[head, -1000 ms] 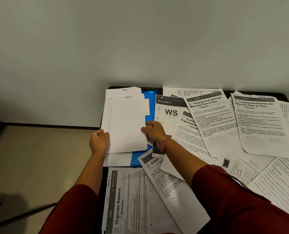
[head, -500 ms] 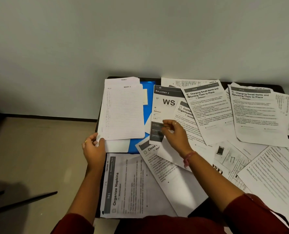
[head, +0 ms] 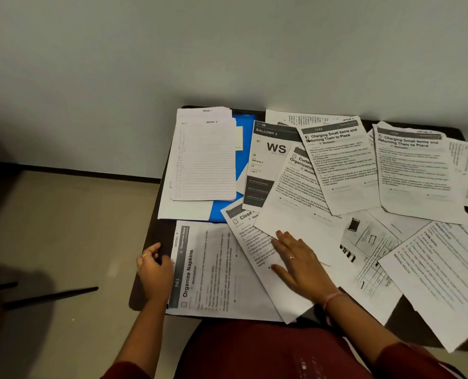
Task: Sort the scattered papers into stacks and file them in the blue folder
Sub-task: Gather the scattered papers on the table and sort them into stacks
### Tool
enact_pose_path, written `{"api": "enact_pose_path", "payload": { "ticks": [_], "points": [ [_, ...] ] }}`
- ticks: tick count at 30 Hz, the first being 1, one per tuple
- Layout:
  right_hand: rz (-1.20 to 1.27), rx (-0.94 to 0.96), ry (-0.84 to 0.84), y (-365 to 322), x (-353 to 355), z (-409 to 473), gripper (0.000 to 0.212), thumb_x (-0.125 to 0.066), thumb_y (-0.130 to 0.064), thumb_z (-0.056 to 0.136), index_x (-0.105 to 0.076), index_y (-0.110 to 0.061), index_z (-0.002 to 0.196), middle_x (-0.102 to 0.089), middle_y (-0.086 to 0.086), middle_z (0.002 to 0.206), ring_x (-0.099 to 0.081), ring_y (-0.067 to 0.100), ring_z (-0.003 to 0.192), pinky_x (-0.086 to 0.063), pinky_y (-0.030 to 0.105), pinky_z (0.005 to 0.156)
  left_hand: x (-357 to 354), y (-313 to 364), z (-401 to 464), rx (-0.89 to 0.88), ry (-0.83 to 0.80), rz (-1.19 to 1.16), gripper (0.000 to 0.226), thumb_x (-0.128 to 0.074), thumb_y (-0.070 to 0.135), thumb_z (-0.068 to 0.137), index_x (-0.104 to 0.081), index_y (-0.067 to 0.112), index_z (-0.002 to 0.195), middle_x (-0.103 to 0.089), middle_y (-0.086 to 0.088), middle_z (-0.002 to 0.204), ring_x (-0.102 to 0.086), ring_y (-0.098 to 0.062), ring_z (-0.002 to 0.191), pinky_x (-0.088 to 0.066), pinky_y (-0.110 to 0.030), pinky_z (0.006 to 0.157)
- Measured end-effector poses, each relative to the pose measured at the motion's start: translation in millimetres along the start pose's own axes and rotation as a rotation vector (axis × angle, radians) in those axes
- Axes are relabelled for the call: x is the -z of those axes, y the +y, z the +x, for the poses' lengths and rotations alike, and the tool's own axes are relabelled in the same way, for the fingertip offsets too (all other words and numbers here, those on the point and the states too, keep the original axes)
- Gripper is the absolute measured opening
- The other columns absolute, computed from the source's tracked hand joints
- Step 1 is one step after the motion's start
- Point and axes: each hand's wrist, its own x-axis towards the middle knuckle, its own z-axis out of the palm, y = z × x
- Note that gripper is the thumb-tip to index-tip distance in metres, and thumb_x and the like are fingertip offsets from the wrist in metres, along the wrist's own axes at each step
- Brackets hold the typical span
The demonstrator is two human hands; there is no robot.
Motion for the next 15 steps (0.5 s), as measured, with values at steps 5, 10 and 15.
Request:
{"api": "enact_pose_path", "payload": {
  "ticks": [5,10,15],
  "points": [
    [-0.057,0.004,-0.056,7,-12,-3,0.063,-0.026,-0.058,0.098,-0.021,-0.025,0.151,-0.009,-0.008,0.157,-0.007,0.011,0.146,-0.009,0.037,0.12,2,-8,4,0.114,0.046,-0.132,0.035,-0.041,-0.009,0.091,-0.056,0.003,0.121,-0.054,-0.016,0.126,-0.053,-0.028,0.115,-0.041,-0.033,0.097],
    [-0.077,-0.01,-0.053,4,-12,-4,0.062,-0.025,-0.057,0.098,-0.022,-0.024,0.151,-0.012,-0.005,0.157,-0.008,0.013,0.146,0.001,0.03,0.118,0,-5,5,0.136,0.061,-0.153,0.031,-0.042,-0.005,0.093,-0.058,0.005,0.118,-0.053,-0.016,0.127,-0.053,-0.029,0.113,-0.044,-0.035,0.095],
    [-0.06,-0.013,-0.054,4,-13,-4,0.063,-0.022,-0.058,0.098,-0.019,-0.025,0.151,-0.008,-0.007,0.158,-0.004,0.012,0.147,0.005,0.028,0.117,-13,4,-6,-0.076,0.07,-0.101,0.031,-0.046,-0.002,0.093,-0.058,0.01,0.119,-0.051,-0.011,0.127,-0.054,-0.026,0.114,-0.05,-0.033,0.088]
  ]
}}
